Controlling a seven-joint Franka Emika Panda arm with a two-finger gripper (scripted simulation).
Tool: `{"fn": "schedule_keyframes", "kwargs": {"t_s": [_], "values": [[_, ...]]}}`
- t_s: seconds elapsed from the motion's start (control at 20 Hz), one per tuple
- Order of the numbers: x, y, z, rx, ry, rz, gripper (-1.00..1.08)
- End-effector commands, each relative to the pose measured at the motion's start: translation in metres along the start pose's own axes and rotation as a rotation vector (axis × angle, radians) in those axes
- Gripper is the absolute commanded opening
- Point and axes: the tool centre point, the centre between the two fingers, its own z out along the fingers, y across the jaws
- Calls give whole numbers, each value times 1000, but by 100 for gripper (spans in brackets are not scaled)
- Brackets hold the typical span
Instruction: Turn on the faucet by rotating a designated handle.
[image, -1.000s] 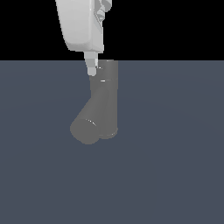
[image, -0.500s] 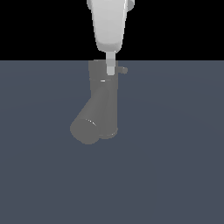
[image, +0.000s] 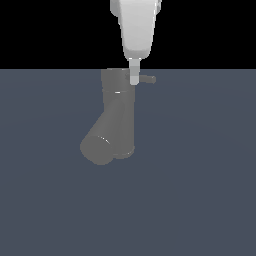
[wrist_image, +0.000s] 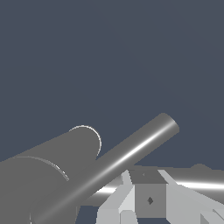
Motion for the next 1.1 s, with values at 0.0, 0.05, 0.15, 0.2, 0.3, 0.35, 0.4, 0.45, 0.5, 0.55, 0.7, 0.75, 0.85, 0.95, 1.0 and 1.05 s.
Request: {"fn": "schedule_keyframes", "kwargs": {"t_s": [0.0,0.05,0.15,0.2,0.3,0.35,0.4,0.45,0.5,0.55,0.7,0.75,0.85,0.95,1.0,1.05], "values": [[19,-10,0,8,0,26,-100],[21,-12,0,8,0,27,-100],[27,-16,0,8,0,30,-100],[29,-18,0,8,0,31,-100],[34,-22,0,8,0,33,-100],[37,-24,0,8,0,34,-100],[39,-26,0,8,0,36,-100],[42,-28,0,8,-1,37,-100],[44,-30,0,8,-1,38,-100],[47,-32,0,8,-1,39,-100],[54,-38,0,8,-1,42,-100],[56,-39,0,8,-1,44,-100],[61,-43,0,8,-1,46,-100],[65,-46,0,7,-1,48,-100],[68,-48,0,7,-1,49,-100],[70,-50,0,7,-1,50,-100]]}}
